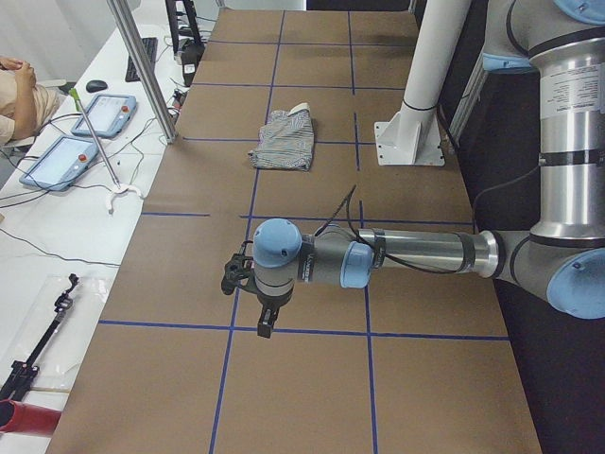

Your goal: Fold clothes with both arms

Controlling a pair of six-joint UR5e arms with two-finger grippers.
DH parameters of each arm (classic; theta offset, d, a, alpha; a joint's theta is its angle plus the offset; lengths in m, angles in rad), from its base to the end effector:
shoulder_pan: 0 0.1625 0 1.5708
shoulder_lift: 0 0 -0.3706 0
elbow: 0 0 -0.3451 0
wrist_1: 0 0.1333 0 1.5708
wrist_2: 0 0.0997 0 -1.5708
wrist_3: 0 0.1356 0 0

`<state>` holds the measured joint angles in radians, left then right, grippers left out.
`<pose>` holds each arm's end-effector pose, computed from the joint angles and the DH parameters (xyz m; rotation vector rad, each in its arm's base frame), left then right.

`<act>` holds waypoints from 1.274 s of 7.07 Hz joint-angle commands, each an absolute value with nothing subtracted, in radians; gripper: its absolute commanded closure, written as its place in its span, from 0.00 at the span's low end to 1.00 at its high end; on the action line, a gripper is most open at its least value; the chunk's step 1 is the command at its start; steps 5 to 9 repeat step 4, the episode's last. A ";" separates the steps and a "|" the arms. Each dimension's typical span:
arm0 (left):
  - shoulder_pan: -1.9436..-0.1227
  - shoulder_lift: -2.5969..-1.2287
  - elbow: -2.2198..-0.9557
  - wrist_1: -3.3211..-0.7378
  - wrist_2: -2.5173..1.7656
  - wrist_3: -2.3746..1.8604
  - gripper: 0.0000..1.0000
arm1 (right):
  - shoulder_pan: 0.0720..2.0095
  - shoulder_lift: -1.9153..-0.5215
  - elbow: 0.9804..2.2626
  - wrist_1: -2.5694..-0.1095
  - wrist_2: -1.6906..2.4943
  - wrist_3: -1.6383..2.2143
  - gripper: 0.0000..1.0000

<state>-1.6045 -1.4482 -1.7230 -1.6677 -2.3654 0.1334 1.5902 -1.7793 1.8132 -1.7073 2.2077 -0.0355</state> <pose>-0.0504 -0.4091 0.6018 0.1857 0.7814 0.1445 0.0596 -0.3551 0.6320 -0.0816 -0.6388 0.0171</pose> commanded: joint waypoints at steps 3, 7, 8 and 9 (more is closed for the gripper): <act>-1.605 -1.448 -1.721 -1.666 -2.365 0.133 0.00 | 1.589 -1.779 1.813 -1.707 2.210 -0.034 0.00; -1.605 -1.447 -1.720 -1.664 -2.364 0.133 0.00 | 1.589 -1.779 1.813 -1.707 2.210 -0.034 0.00; -1.605 -1.447 -1.720 -1.664 -2.364 0.133 0.00 | 1.589 -1.779 1.813 -1.707 2.210 -0.034 0.00; -1.605 -1.447 -1.720 -1.664 -2.364 0.133 0.00 | 1.589 -1.779 1.813 -1.707 2.210 -0.034 0.00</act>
